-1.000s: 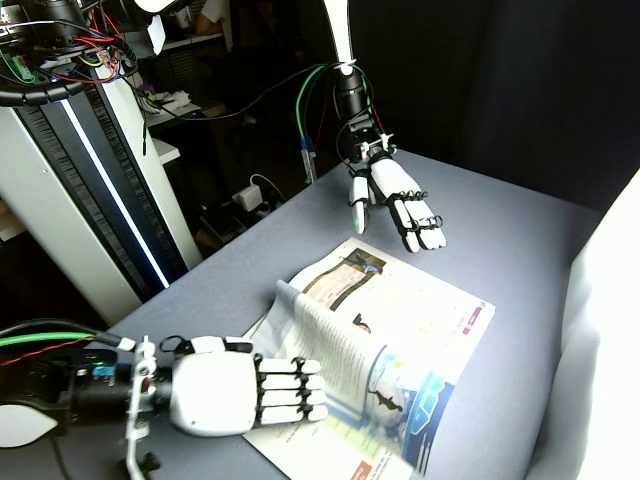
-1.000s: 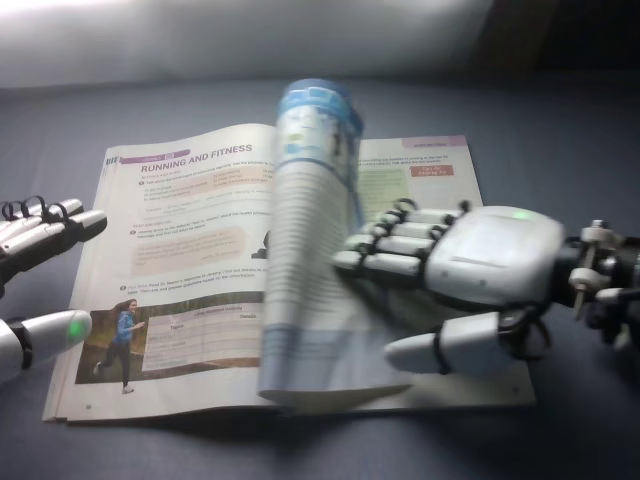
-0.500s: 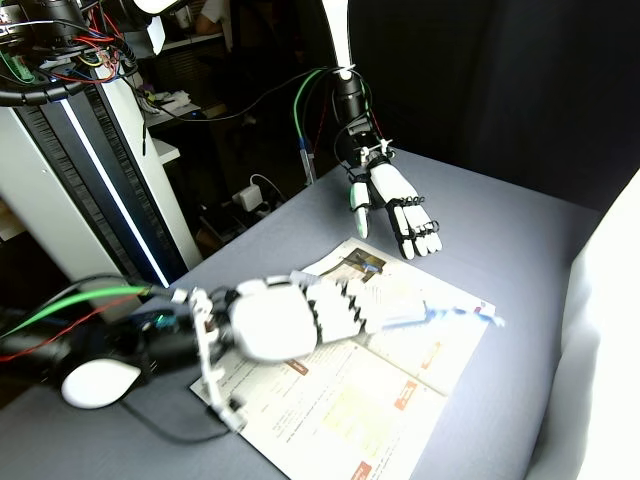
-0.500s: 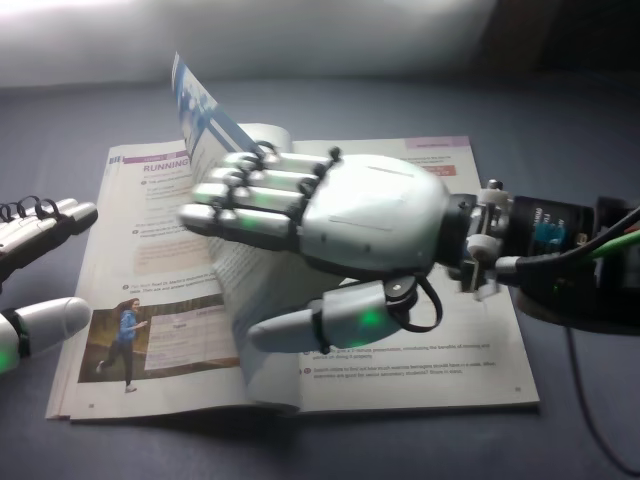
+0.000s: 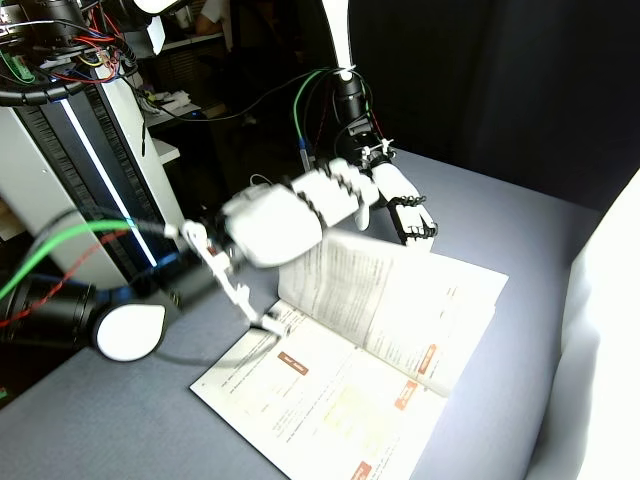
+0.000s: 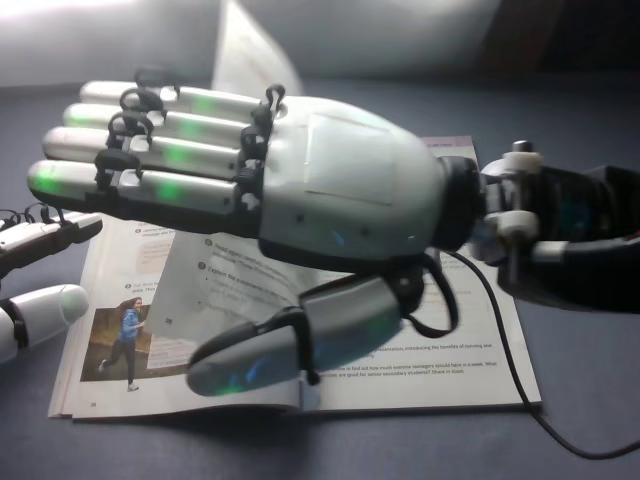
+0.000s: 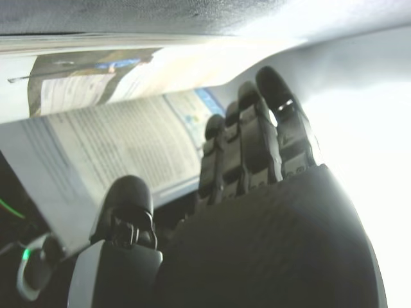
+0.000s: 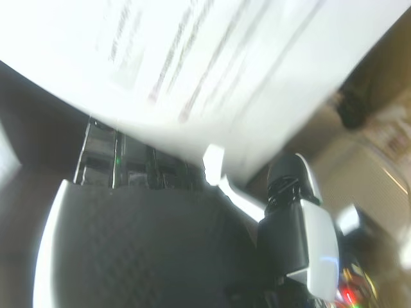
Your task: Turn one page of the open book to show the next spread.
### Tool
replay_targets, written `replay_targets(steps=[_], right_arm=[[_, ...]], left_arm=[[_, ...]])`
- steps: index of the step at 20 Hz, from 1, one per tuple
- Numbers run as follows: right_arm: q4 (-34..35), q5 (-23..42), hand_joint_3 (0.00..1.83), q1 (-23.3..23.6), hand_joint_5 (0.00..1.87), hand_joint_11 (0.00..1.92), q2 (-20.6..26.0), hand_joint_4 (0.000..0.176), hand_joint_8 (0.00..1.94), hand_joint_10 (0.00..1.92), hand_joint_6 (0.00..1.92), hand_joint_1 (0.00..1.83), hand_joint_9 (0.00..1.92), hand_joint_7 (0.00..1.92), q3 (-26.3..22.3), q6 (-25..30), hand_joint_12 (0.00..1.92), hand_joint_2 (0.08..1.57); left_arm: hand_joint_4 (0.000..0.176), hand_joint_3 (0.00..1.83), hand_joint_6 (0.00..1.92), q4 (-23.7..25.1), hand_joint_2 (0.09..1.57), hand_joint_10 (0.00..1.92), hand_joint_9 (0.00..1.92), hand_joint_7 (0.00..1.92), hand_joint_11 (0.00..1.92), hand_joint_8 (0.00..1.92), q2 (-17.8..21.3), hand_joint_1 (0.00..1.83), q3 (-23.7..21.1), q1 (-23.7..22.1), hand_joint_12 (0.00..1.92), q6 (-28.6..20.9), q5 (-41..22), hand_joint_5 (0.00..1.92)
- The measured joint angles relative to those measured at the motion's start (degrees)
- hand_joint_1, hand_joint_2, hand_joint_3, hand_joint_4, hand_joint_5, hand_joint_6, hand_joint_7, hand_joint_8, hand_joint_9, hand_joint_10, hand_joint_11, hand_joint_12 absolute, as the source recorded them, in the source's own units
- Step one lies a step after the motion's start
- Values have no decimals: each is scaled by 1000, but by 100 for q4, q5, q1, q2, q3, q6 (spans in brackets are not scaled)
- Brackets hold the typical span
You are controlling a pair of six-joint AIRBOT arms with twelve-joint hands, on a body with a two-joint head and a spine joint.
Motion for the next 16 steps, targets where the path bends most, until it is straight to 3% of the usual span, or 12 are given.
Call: replay_targets(steps=[9, 12, 13, 14, 15, 16], right_arm=[[37, 131, 0, -24, 0, 0, 922, 0, 0, 0, 0, 0, 0, 0, -461, -186, 0, 1133], [474, -55, 0, -232, 0, 0, 1366, 0, 0, 0, 0, 0, 0, 0, -568, -389, 0, 1133], [595, -175, 0, -348, 0, 0, 1582, 0, 0, 0, 0, 0, 0, 0, -649, -514, 0, 1134], [730, -267, 0, -457, 0, 0, 1746, 0, 0, 0, 0, 0, 0, 0, -737, -658, 0, 1133], [872, -323, 0, -586, 0, 0, 1919, 0, 0, 0, 0, 0, 0, 0, -820, -780, 0, 1122], [1062, -367, 0, -737, 0, 0, 2107, 0, 0, 0, 0, 0, 0, 0, -894, -931, 0, 1129]], left_arm=[[0, 0, 0, -232, 1374, 1, 245, 165, 0, 0, 46, 0, -136, 79, 938, 138, -94, 182], [0, 0, 0, -343, 1374, 1, 245, 165, 0, 0, 188, 0, -267, 210, 938, 197, -236, 182], [32, 0, 6, -424, 1363, 0, 9, 7, 0, 0, 240, 481, -304, 216, 55, 238, -315, 119], [34, 2, 8, -444, 1381, 0, 1, 1, 0, 0, 282, 399, -326, 216, 10, 234, -404, 116], [19, 6, 0, -415, 1401, 0, 0, 0, 0, 0, 319, 494, -332, 216, 0, 284, -479, 68], [0, 3, 5, -424, 1395, 0, 0, 0, 0, 0, 352, 467, -365, 221, 0, 299, -551, 76]])
